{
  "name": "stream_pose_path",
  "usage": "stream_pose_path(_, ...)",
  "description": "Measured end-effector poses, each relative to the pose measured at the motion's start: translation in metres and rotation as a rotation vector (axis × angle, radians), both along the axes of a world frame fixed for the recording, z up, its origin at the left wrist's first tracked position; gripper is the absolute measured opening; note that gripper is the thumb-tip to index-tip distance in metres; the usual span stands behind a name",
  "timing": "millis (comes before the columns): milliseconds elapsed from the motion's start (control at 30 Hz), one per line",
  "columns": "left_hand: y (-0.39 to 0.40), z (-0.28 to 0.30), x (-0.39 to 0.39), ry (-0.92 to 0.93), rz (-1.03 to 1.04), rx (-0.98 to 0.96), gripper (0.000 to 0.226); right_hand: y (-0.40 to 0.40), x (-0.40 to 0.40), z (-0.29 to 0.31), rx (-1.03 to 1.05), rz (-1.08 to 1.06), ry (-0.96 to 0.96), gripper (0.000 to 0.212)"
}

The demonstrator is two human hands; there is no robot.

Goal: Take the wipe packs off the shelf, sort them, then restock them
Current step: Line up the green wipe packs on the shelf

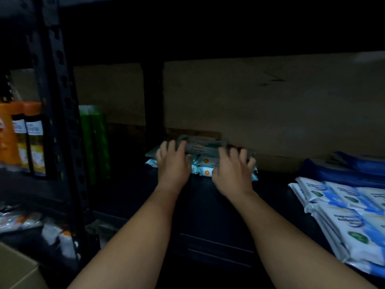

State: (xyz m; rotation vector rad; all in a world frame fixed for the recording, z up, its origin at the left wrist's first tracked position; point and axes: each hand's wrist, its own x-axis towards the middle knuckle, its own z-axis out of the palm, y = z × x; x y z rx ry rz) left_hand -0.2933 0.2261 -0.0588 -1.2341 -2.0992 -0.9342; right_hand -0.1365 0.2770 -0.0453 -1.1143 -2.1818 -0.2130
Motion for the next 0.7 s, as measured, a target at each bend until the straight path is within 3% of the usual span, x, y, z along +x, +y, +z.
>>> stream_pose_path(100, -0.042, 0.0, 0.031, 0.183, -0.052, 0.051, 0.047, -0.035, 0.014, 0.002, 0.015, 0.085, 0.08, 0.048)
stream_pose_path(400, -0.192, -0.033, 0.119, 0.25, -0.075, 0.164, 0.033, -0.176, 0.091, -0.039, 0.021, 0.236, 0.256, 0.027)
stream_pose_path(567, -0.244, -0.105, 0.155, 0.134, -0.149, -0.008, 0.031, -0.228, 0.136, -0.11, -0.164, 0.251, 0.185, 0.025)
stream_pose_path(700, -0.268, -0.182, 0.18, -0.092, -0.184, -0.359, 0.035, -0.244, 0.169, -0.184, -0.427, 0.229, 0.078, 0.025)
